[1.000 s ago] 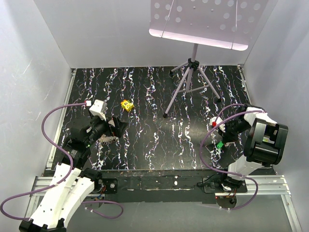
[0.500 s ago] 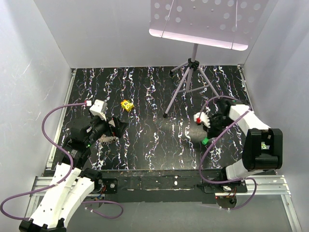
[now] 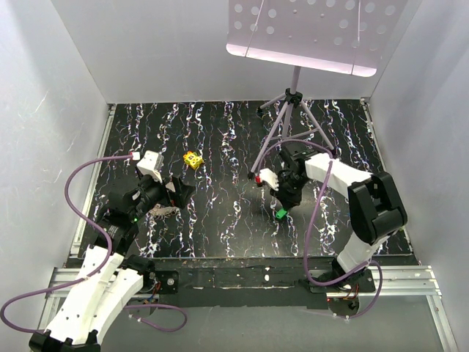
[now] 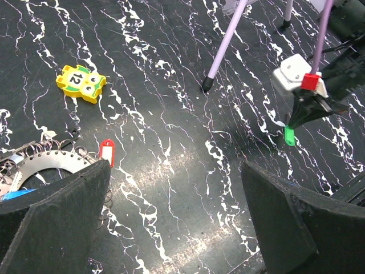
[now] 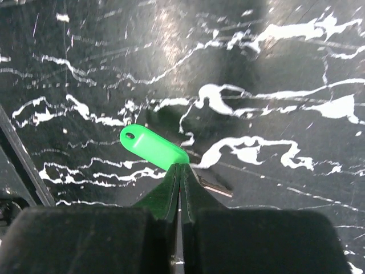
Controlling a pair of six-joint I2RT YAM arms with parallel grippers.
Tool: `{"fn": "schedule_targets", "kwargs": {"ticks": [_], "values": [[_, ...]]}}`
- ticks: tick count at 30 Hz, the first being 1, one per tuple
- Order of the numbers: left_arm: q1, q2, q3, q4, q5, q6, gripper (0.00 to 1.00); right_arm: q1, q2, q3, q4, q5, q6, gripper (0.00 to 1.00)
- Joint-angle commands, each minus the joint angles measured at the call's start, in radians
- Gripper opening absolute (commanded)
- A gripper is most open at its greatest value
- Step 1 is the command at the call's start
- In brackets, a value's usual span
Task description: Put the keys on the keyring
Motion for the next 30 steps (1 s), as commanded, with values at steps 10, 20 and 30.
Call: {"fn": "schedule_targets", "kwargs": {"ticks": [10, 20, 30], "values": [[-0.003, 0.009, 0.026, 0.011, -0.009, 0.015, 0.99, 0.030, -0.008, 0.116, 0.025, -0.088, 0.281, 0.36], [-0.005, 0.014, 0.027, 0.010, -0.013, 0.016, 1.00, -0.075, -0.046, 0.040, 0.050, -0.297, 0.336, 0.38], [-0.005, 0.020, 0.027, 0.007, -0.021, 0.018, 0.99, -0.094, 0.073, 0.091, 0.042, -0.272, 0.440, 0.36]]}}
